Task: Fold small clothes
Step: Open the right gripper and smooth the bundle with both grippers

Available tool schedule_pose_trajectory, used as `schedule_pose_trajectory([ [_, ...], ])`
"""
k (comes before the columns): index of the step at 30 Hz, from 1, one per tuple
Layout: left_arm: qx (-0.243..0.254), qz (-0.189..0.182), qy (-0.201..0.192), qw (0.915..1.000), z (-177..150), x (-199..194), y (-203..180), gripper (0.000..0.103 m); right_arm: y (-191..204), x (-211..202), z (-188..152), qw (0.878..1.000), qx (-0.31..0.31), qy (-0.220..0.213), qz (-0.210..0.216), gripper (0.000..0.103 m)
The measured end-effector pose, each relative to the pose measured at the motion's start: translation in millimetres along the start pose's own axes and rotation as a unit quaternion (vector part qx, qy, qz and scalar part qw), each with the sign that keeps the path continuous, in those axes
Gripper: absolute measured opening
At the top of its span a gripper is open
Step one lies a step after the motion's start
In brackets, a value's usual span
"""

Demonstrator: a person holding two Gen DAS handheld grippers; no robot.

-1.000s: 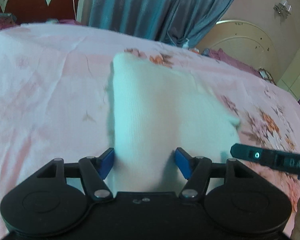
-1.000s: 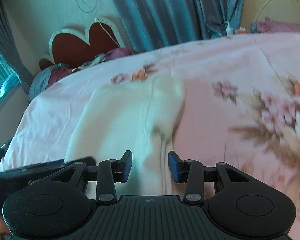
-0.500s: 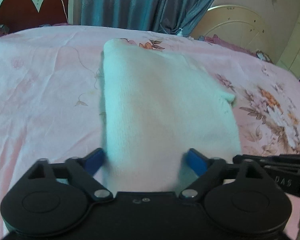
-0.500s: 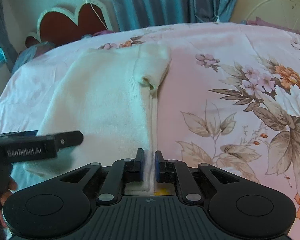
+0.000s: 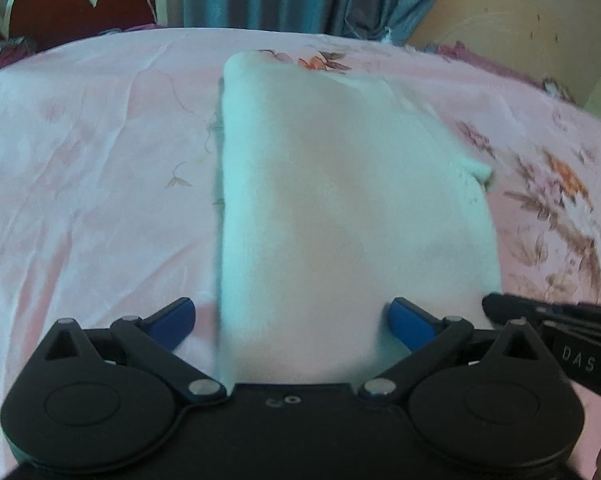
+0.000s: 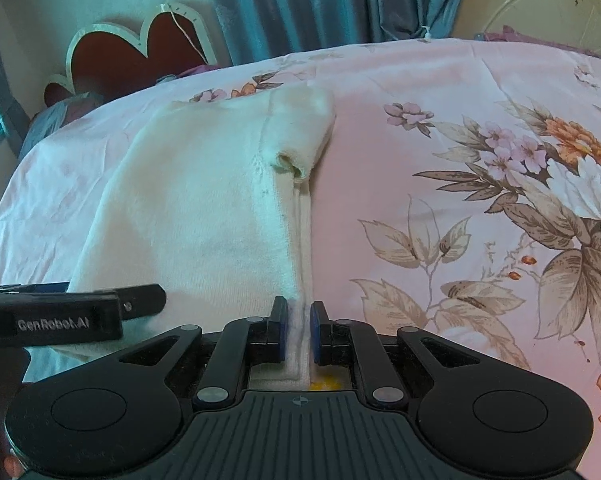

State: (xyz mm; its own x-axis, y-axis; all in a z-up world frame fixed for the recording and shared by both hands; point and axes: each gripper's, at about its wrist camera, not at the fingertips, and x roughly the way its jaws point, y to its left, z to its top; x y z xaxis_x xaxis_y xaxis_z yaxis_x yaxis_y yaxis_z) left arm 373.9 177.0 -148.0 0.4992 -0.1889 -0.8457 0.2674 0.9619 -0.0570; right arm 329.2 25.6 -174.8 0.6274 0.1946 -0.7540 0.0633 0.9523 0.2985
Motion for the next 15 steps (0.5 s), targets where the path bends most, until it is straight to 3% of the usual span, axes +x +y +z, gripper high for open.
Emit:
schedule_pose_trajectory([
  [5,-0.033,0.009,0.015,0.9993,4,2,1,0.103,-1,0,-1,1.0,0.002,-0.004,0.002,0.01],
  [10,-0.074,-0.009,0.009,0.9971,2,4,14,0.103,-3,-1,-3,1.0,0.004,-0.01,0.008,0.01],
  [15,-0.047,0.025,0.021,0.9983,7,8,-1,0.103,-5,0,0,1.0,-0.003,-0.004,0.017,0.011],
])
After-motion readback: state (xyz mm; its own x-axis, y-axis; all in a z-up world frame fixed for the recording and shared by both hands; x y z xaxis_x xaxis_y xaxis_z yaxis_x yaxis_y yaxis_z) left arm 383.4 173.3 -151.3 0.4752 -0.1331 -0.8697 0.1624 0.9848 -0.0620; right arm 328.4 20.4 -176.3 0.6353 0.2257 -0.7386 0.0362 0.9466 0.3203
